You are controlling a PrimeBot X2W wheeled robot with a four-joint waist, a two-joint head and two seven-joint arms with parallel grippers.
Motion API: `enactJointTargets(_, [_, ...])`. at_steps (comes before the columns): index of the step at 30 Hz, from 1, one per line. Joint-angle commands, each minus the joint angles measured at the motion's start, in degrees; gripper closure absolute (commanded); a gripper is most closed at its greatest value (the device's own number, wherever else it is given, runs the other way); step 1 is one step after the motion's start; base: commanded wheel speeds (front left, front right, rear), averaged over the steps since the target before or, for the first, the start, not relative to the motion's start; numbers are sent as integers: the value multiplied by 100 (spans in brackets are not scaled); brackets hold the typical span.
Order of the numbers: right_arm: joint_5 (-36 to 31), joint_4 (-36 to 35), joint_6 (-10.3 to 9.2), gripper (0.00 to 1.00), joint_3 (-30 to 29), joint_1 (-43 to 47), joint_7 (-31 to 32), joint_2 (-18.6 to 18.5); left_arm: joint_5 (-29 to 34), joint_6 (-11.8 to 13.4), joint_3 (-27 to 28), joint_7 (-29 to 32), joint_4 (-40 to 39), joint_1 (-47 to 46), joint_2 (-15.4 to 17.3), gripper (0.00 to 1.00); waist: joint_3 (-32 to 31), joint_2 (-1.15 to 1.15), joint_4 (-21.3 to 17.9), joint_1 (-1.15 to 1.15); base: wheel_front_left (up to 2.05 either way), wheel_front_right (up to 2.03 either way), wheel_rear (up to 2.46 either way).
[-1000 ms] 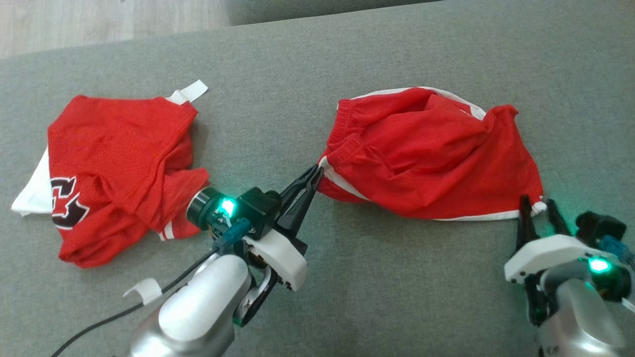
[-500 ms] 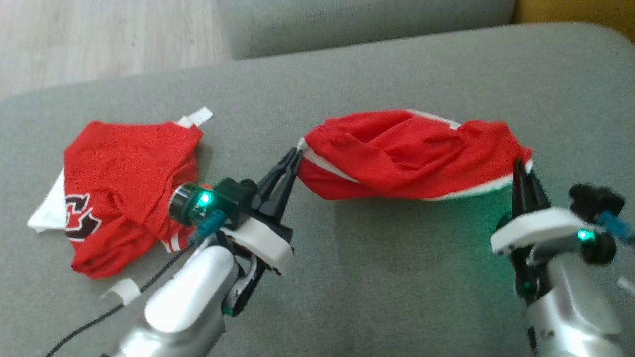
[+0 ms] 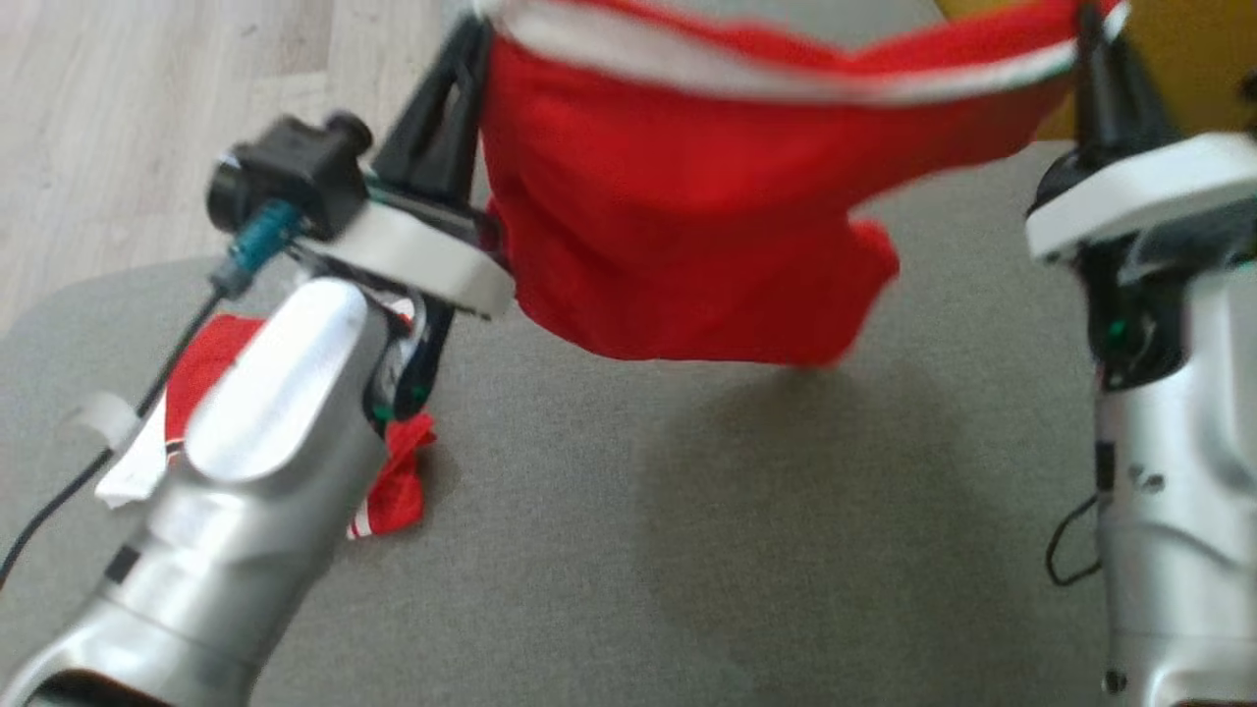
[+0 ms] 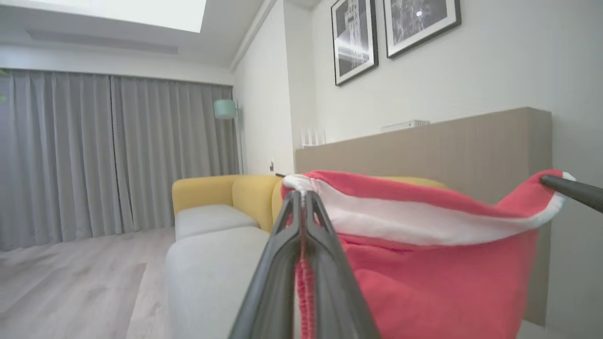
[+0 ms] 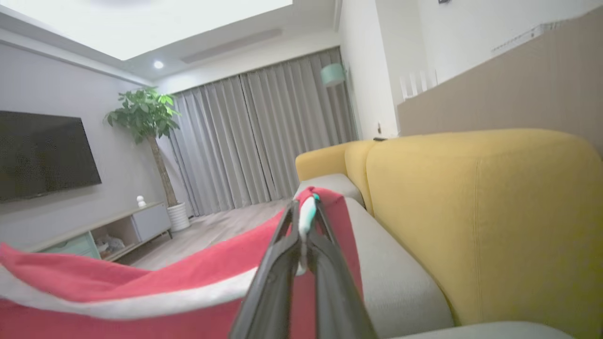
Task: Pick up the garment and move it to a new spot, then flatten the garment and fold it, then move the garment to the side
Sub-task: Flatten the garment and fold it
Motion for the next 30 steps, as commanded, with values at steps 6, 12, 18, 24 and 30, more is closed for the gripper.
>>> enactJointTargets(6, [154, -502, -4, 100, 3, -196, 201, 9, -146, 130, 451, -211, -159, -365, 78, 100, -128, 0, 105, 0, 0, 0, 0])
enactJointTargets(12, [95, -872, -4, 100, -7, 86, 493, 19, -145, 169, 401, -49, -348, -297, 203, 100, 146, 0, 150, 0, 0, 0, 0])
enactJointTargets(18, [62, -598, -4, 100, -25, -669, 634, 23, -195, 46, 515, 212, -188, -880, 360, 100, 1034, 0, 55, 0, 0, 0, 0])
enactJointTargets(24, [-90, 467, -4, 100, -9, -2290, 179, 24, -111, -146, 763, 107, 679, -2230, 413, 100, 2068, 0, -54, 0, 0, 0, 0])
enactJointTargets(30, [-482, 1929, -4, 100, -144, -3692, -983, 24, -55, -316, 952, -281, 1748, -3399, 269, 100, 2541, 0, -183, 0, 0, 0, 0])
